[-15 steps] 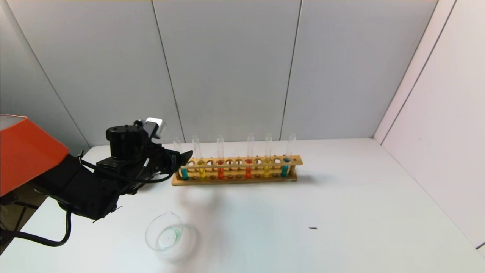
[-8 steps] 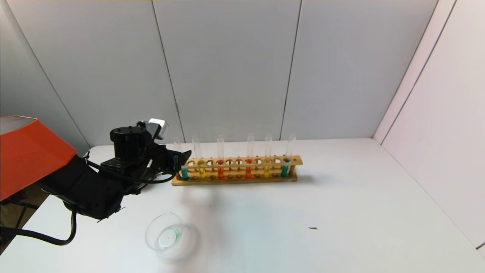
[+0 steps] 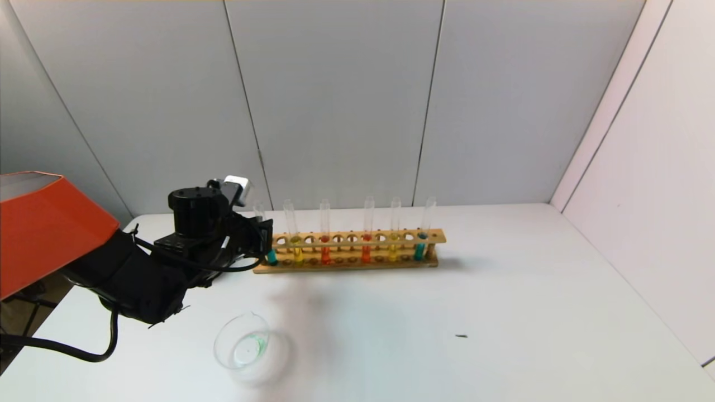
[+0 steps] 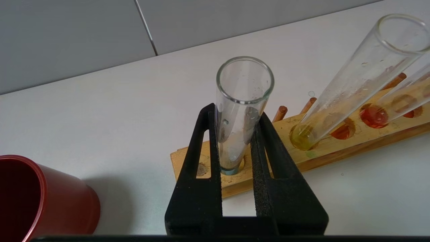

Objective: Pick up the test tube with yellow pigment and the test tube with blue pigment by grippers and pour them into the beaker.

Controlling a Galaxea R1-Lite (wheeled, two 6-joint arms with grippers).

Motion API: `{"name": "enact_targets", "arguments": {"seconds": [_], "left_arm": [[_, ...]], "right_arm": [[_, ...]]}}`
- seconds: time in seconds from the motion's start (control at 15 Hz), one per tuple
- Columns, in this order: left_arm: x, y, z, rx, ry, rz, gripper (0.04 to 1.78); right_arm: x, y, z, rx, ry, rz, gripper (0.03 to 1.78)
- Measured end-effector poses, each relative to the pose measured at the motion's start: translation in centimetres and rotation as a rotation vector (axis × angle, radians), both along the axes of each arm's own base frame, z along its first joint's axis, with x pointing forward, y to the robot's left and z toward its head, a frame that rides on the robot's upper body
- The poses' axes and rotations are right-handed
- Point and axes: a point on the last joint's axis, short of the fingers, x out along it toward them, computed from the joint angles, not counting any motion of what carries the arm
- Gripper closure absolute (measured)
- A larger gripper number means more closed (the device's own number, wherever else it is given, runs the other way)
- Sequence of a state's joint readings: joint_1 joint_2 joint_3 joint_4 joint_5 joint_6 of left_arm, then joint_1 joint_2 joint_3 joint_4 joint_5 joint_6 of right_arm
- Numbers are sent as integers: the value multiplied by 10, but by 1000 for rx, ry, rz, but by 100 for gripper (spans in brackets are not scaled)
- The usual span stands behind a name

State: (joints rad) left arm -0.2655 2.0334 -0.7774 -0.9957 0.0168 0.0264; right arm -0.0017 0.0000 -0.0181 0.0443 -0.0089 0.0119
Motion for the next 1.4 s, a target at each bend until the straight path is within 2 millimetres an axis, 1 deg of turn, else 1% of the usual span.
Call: {"name": "enact_targets", "arguments": {"seconds": [0.33, 0.73, 1.4], "left_arm": [[-1, 0, 2, 0, -4, -2, 151], [-6, 2, 26, -6, -31, 2, 151], [-7, 3, 66, -19, -69, 8, 151]], "right_arm": [[0, 0, 0, 1, 0, 0, 11], [0, 0, 0, 0, 0, 0, 11], [0, 0, 0, 0, 0, 0, 11]]}}
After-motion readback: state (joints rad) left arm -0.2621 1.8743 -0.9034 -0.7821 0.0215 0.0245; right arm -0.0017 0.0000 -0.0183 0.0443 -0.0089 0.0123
